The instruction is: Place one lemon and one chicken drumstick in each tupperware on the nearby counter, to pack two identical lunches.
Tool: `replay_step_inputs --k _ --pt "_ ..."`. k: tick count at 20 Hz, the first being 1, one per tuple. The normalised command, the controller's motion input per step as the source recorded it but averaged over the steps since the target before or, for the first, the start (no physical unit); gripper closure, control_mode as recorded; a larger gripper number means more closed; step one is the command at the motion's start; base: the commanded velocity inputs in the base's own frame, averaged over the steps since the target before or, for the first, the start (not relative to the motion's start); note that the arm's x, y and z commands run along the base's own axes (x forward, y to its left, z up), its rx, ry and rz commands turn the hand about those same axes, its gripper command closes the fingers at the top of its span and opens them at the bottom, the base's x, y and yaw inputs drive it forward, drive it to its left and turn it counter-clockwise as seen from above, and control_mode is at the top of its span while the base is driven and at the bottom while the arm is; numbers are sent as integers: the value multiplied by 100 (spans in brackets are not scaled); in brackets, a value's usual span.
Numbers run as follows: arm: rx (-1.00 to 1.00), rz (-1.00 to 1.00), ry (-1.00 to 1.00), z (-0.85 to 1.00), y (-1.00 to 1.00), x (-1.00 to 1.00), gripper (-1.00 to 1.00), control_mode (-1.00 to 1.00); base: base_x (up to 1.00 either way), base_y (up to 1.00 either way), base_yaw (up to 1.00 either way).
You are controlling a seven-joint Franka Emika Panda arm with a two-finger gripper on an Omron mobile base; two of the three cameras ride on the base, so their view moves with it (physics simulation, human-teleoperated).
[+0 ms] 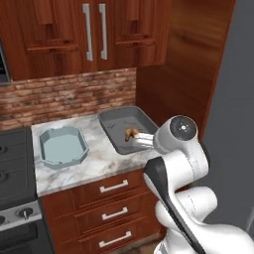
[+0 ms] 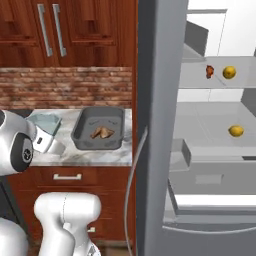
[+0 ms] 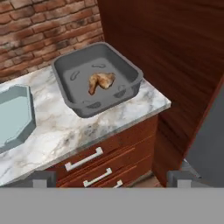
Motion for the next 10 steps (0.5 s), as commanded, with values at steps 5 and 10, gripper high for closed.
replay_step_inputs --k 5,10 --pt "0 0 0 0 0 0 -100 100 -100 -1 0" --pt "0 0 0 0 0 0 -100 100 -100 -15 0"
